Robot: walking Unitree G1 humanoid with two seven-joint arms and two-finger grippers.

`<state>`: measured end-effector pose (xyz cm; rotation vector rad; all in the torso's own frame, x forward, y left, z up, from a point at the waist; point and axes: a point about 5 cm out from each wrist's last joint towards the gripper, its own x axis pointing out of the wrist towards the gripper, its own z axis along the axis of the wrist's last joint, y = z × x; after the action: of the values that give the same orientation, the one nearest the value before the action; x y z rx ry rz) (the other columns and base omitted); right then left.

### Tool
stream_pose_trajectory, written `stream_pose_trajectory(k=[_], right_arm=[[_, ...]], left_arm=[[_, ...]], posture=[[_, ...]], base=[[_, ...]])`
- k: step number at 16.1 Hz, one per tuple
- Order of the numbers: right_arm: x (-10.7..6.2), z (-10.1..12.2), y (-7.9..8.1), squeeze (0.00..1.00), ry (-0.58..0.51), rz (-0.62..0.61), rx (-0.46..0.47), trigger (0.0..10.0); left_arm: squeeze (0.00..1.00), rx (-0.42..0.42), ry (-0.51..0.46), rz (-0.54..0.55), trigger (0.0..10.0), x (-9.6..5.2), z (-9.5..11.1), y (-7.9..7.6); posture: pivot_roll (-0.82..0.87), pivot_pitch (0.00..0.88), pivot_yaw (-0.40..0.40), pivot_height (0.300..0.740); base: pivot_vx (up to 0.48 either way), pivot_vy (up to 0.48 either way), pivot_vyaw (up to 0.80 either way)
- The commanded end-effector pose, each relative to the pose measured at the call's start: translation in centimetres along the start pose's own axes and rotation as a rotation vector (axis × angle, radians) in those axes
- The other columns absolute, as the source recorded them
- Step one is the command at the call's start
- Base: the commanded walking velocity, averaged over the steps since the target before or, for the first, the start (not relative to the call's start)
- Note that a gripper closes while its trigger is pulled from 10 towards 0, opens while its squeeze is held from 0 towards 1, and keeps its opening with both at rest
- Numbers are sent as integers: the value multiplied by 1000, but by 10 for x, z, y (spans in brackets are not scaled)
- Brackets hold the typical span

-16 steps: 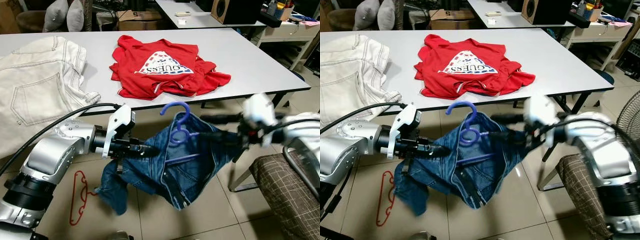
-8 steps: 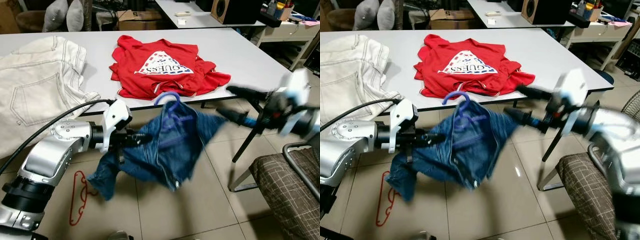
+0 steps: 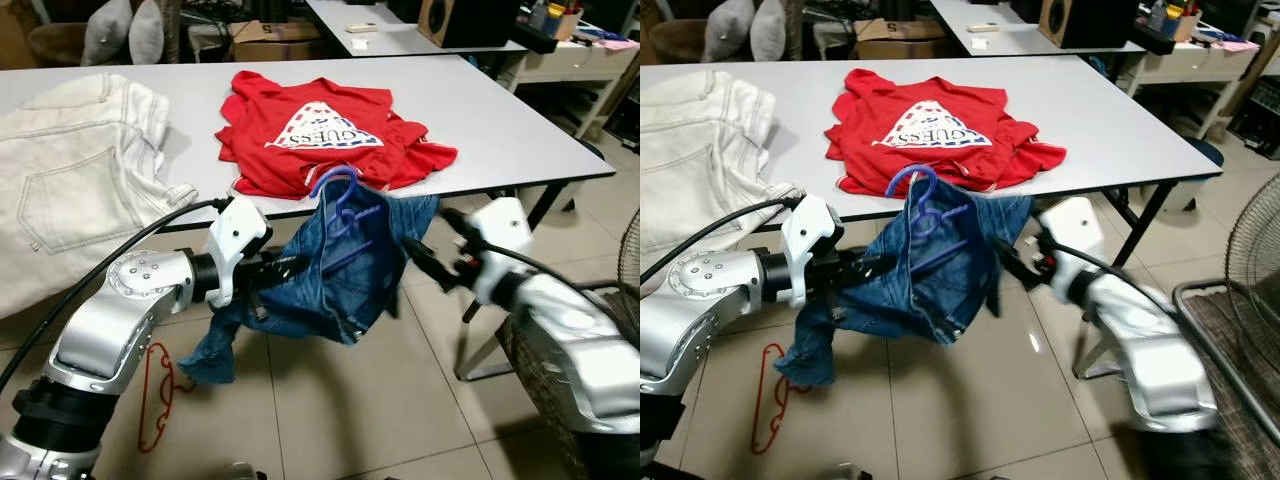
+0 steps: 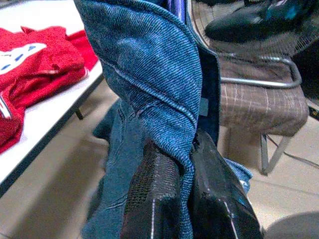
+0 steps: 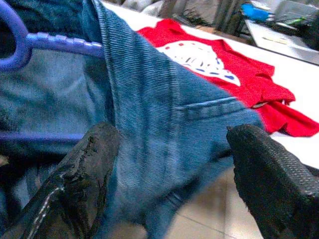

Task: Hang hanger

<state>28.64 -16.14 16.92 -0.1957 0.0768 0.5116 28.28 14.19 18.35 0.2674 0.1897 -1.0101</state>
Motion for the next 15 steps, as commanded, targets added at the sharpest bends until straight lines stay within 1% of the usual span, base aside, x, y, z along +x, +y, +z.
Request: stream_pose_trajectory(k=[1,2,3,4,8,15], right_arm=[[4,3,0,0,-8,-26,-27,10000],[11,2,2,0,-12,-44,-37,9137],[17,0,1,0,-16,-61,-38,1490],[20,0,1,0,-21,-65,-42,78],[27,-2,-3,0,-21,-87,-46,0],[30,0,-2,0,-60,-59,-52,0]], left_arm=[[0,20,-25,12,0,-1,7,-3],[0,13,-28,22,0,1,7,-6],[0,8,-29,28,0,2,6,-7],[0,5,-30,32,0,2,6,-8],[0,-3,-19,39,0,-2,5,-11],[0,5,3,35,0,-3,4,-11]], posture=[[15,50,-14,740],[19,50,-18,740],[22,48,-24,740],[25,49,-26,740],[30,50,-34,740],[33,50,-30,740]], base=[[0,0,0],[0,0,0],[0,0,0],[0,0,0],[0,0,0],[0,0,0]])
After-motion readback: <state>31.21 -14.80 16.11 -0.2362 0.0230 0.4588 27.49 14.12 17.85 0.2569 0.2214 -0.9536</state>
